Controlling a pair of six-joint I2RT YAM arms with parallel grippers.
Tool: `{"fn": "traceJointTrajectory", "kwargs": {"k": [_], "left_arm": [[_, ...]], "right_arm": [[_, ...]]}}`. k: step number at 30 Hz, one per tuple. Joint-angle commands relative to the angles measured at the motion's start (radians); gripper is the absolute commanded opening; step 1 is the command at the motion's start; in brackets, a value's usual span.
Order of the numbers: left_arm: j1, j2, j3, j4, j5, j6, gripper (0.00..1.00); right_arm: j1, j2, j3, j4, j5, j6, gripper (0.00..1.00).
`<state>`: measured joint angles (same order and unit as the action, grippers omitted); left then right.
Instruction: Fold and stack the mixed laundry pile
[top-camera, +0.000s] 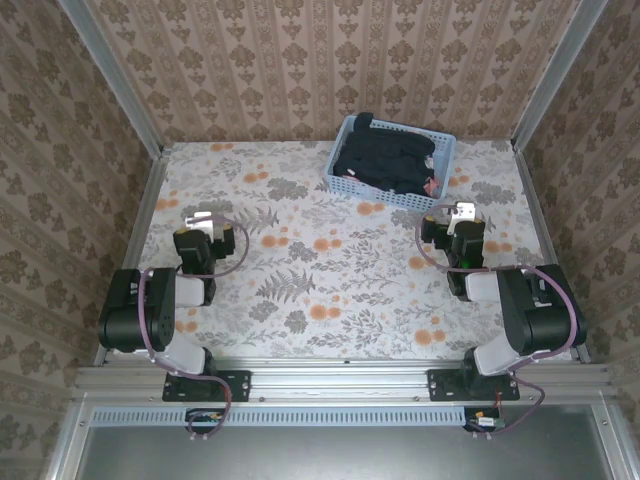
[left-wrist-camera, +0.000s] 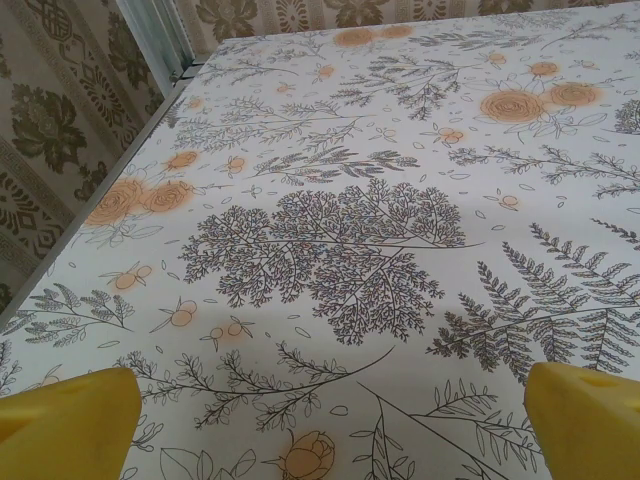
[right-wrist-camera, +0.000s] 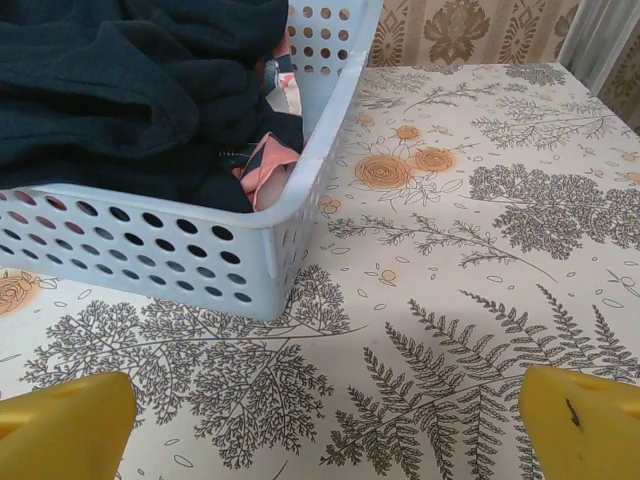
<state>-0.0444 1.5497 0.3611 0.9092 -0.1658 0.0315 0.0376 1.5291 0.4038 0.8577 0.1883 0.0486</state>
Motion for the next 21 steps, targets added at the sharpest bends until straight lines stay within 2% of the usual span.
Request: {"fn": "traceJointTrajectory", "kwargs": {"k": [1,10,21], "left_arm": [[0.005,-0.003,0.021,0.013,0.000,0.004,1.00],[0.017,-0.004,0.025,0.000,0.045,0.004,1.00],[0.017,-0.004,0.025,0.002,0.046,0.005,1.00]], "right_arm": [[0.004,0.000,-0.010,0.024,0.020,0.010,1.00],[0.002,0.000,-0.008,0.022,0.016,0.011,1.00],[0.001,-0.001,-0.013,0.027,0.010,0.011,1.00]]}}
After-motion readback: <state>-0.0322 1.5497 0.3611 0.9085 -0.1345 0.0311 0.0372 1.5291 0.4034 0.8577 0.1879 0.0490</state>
